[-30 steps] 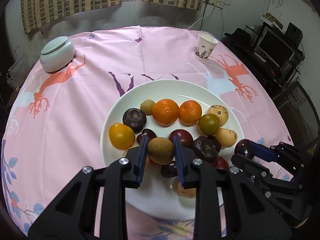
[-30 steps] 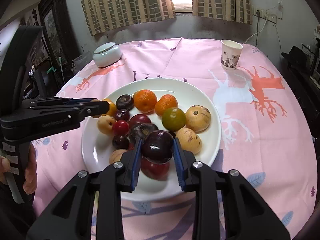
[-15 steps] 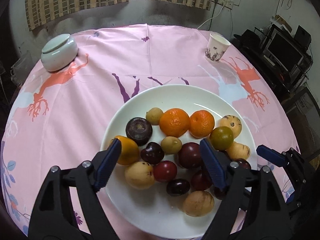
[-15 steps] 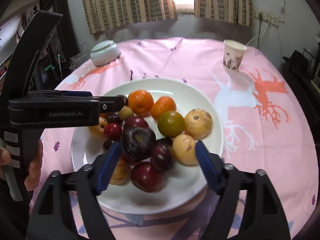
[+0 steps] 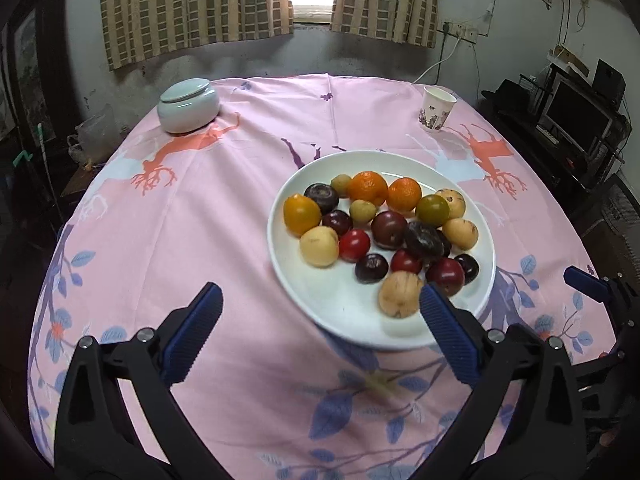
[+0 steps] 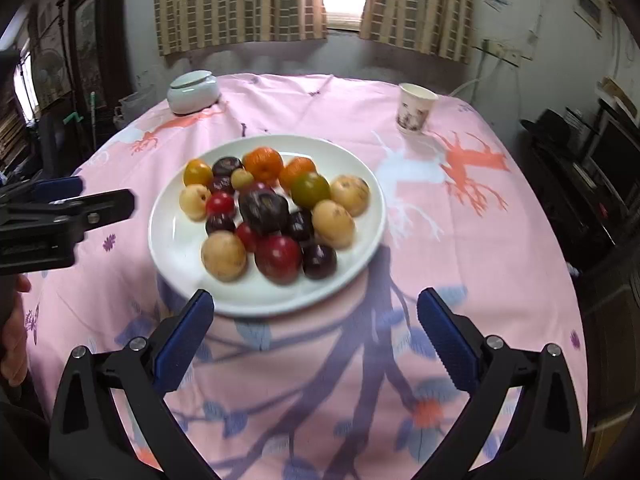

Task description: Organize fruits

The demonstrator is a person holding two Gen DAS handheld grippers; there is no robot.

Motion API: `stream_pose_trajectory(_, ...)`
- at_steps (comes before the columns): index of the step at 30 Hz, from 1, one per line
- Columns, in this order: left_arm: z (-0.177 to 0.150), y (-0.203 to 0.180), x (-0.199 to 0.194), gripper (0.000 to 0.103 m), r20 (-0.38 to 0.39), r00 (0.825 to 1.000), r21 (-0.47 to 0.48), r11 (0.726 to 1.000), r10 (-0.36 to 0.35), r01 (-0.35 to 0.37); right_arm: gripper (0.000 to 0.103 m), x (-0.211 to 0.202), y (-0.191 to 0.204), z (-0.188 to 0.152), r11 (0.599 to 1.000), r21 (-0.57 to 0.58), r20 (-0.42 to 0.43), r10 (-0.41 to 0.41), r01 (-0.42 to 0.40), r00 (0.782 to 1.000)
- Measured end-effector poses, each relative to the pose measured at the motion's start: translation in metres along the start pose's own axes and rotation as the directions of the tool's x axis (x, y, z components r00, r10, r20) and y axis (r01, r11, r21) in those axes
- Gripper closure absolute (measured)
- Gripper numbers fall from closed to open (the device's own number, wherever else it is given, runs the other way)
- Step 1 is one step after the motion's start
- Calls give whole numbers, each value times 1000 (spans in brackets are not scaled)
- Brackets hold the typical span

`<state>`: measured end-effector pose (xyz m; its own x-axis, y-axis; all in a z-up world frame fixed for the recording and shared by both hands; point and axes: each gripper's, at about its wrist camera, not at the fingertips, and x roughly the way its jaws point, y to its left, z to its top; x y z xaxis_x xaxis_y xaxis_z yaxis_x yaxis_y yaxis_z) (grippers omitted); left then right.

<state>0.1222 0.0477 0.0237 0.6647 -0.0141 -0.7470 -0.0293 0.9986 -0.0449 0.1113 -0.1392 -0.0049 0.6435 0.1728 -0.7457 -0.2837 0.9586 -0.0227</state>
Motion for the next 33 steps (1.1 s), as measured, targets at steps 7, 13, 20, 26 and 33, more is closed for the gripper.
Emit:
stream_pose_trajectory(7, -47, -13, -35, 2, 14, 1000, 32, 999, -13, 13, 1, -35, 10, -35, 1000, -1, 1, -15, 15, 1000)
stream_pose_trajectory(13, -64, -25, -38, 2, -9, 1000, 63, 998, -20, 20, 1, -47, 17, -45, 1000, -23, 16, -20, 21, 1000)
stream_pose_trajectory(20, -67, -26, -40, 2, -9, 1000, 63, 998, -13, 13, 1, -47, 13, -49, 1000, 0, 8, -24, 24, 1000)
stream_pose_trajectory(26, -67, -27, -41, 2, -7, 1000, 65, 998, -9, 10, 1, -44, 7, -51, 1000, 19, -5, -18, 18, 1000)
stream_pose_trajectory(33, -62, -28, -37, 2, -19, 1000, 62, 998, -10, 12, 1, -39, 1, -48, 999, 33, -16, -18, 18, 1000)
